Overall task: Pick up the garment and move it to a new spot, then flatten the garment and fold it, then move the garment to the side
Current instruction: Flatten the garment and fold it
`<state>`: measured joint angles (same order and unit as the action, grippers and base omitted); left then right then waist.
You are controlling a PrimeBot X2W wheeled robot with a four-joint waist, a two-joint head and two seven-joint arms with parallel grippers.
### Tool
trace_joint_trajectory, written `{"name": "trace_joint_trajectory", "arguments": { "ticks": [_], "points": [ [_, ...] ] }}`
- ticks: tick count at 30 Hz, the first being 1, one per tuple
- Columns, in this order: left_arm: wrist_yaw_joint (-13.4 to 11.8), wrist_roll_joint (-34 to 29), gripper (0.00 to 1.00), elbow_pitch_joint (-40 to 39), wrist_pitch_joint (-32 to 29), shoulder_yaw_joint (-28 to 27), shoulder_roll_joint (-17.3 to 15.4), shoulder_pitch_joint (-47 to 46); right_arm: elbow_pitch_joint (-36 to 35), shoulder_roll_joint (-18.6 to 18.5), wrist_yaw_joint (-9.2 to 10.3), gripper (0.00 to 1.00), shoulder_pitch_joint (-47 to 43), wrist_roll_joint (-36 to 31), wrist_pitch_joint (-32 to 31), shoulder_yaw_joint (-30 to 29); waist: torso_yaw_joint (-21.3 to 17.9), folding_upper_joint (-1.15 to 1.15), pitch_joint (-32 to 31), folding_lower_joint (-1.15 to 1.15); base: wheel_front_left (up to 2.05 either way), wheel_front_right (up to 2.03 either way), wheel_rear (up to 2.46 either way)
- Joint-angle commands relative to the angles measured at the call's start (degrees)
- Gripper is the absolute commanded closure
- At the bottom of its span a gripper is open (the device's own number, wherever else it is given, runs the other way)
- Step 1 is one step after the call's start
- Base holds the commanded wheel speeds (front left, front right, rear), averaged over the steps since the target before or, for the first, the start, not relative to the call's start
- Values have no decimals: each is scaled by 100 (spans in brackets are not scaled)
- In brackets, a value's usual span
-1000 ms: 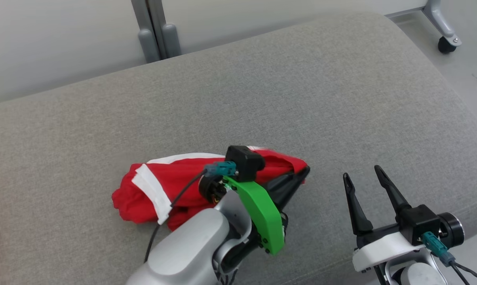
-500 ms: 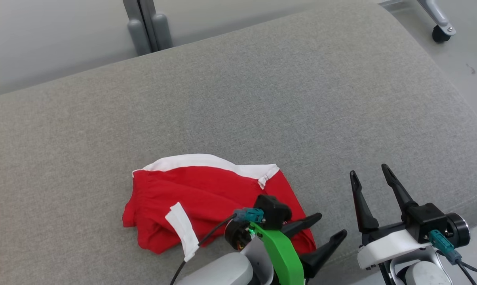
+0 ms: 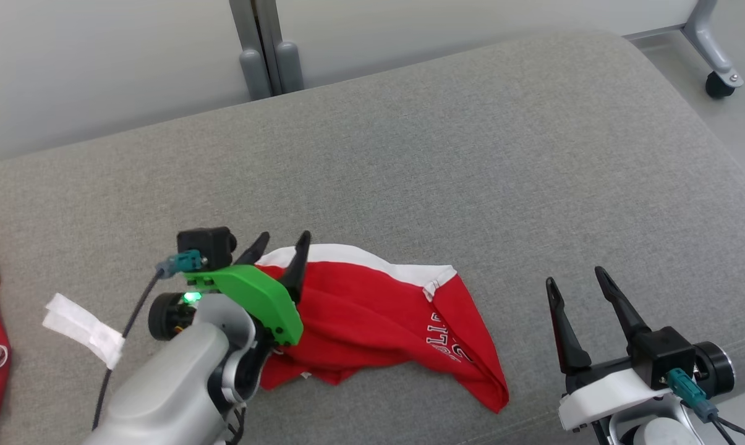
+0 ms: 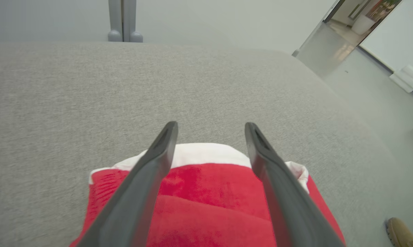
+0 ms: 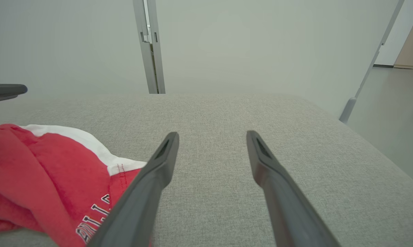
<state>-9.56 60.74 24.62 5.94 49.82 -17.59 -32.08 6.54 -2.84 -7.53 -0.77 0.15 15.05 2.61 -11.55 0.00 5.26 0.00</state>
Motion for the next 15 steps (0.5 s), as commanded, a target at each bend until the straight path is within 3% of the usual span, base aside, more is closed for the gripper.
{"name": "trace_joint_trajectory", "arguments": {
  "ticks": [1, 8, 15],
  "points": [
    [-40, 106, 0, 140, -169, -70, -38, -186, -6, -10, 8, 0, 56, -25, 18, 10, 20, 0, 57, 0, 0, 0, 0],
    [34, 333, 0, 881, -1084, -23, -175, -603, 21, -12, 8, 0, 129, -42, 18, 108, -71, 0, 129, 0, 0, 0, 0],
    [265, 443, 0, 1010, -1442, 60, -492, -388, -6, -8, 8, 0, -61, -44, 18, -40, -118, 0, 62, 0, 0, 0, 0]
  ]
}}
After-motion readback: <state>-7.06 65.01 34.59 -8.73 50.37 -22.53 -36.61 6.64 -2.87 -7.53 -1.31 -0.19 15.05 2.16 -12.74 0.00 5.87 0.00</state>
